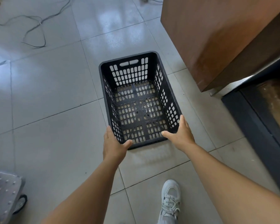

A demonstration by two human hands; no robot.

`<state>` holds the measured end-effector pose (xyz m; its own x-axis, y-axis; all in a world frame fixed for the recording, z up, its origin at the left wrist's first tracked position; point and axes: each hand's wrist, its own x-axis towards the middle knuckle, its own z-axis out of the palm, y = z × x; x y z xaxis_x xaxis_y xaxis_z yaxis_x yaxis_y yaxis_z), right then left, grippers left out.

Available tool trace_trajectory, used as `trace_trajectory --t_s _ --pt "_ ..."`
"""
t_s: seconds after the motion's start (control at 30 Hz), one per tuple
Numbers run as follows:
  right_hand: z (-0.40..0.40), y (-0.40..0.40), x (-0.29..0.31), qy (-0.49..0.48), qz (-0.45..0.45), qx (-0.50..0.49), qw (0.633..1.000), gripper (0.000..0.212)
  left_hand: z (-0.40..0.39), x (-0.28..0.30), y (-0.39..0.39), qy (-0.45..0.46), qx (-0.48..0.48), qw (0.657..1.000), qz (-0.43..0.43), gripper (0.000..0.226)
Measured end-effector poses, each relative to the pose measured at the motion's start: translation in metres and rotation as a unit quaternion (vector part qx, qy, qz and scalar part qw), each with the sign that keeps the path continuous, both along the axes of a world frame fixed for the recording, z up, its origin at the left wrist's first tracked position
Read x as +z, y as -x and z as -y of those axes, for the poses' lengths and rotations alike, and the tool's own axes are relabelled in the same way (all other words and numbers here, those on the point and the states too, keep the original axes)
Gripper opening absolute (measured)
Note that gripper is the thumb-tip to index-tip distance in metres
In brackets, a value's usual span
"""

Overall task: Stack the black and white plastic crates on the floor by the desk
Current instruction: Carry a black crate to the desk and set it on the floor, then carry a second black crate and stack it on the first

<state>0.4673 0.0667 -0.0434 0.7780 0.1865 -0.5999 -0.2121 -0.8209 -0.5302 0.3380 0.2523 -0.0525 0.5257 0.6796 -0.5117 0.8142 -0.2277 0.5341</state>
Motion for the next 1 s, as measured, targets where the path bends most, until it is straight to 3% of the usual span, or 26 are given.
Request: trace_trajectory --t_s 0.5,0.73,1.0 --pt "0.09 0.16 0.169 -0.054 0.037 -0.195 0.979 0.096 0.092 0.16 0.079 0.02 -0.229 0.972 0.044 0.096" --pt "0.192 0.243 0.19 -0.046 0.023 -0.327 0.944 0.093 0.19 0.187 0.115 0.024 -0.339 0.94 0.029 0.097" --pt "0.345 0.366 0.176 -0.031 0.021 -0.44 0.897 0.093 0.344 0.18 0.188 0.072 -0.444 0.893 0.01 0.097"
